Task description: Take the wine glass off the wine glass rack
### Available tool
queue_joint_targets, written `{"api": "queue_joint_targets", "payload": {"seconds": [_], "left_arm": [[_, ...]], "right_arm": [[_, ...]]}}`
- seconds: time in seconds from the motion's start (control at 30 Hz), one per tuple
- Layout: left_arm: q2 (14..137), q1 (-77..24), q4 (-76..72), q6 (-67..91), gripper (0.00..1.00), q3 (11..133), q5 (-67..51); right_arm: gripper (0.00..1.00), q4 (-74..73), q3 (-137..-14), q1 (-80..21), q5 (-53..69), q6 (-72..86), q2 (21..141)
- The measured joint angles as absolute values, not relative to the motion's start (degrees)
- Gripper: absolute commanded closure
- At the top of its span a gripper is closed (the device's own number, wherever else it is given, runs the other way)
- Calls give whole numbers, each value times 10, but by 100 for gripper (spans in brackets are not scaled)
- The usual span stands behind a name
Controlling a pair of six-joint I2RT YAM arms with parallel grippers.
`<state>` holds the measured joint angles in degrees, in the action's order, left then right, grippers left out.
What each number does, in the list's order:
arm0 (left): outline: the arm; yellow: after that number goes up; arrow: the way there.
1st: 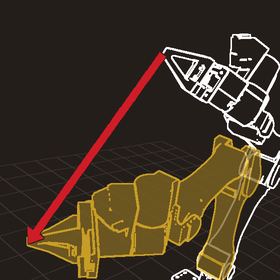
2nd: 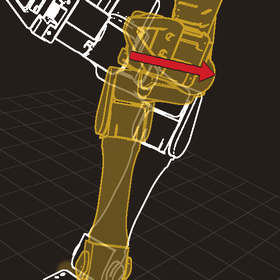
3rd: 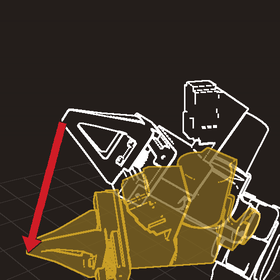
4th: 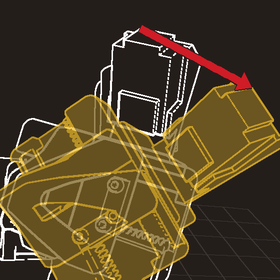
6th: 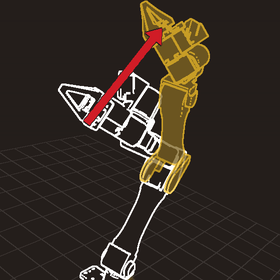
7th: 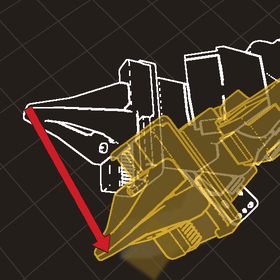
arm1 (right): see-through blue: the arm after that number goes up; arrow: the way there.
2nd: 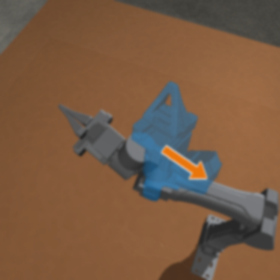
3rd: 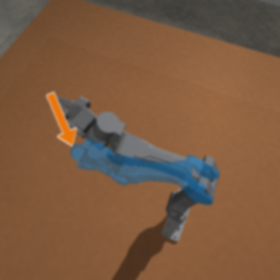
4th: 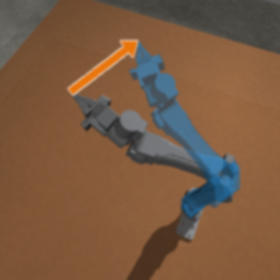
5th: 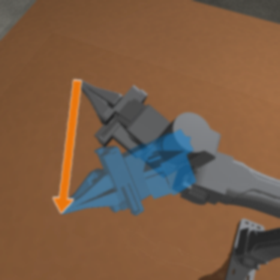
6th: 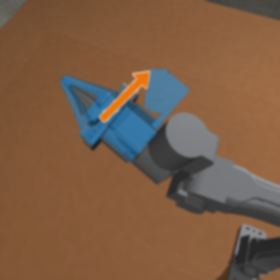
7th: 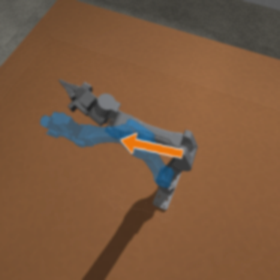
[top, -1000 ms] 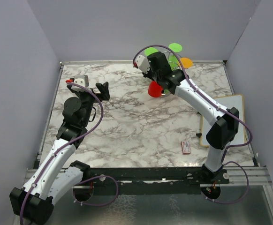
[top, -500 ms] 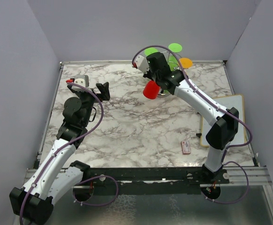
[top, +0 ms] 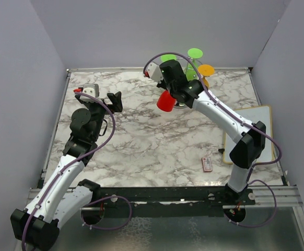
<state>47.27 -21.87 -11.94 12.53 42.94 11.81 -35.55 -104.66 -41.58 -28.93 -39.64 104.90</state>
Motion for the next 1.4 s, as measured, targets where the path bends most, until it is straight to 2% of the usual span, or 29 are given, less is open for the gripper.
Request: {"api": "queue_joint_targets", "payload": {"seconds": [0.4, 0.73, 0.9, 1.1, 1.4], "left_arm": [[473, -219, -119, 125, 5, 429, 118], [477, -219, -119, 125, 1, 429, 118], [490, -219, -116, 128, 1, 429, 118], [516, -221, -83, 139, 1, 446, 118], [555, -222, 38, 205, 1, 510, 68]], "right_arm": [[99, -356, -1009, -431, -288, -408, 991], [99, -365, -931, -442, -196, -370, 896], [99, -300, -814, -443, -130, -245, 759], [99, -199, -641, -444, -159, -23, 585], [99, -175, -501, -444, -224, 273, 533]]}}
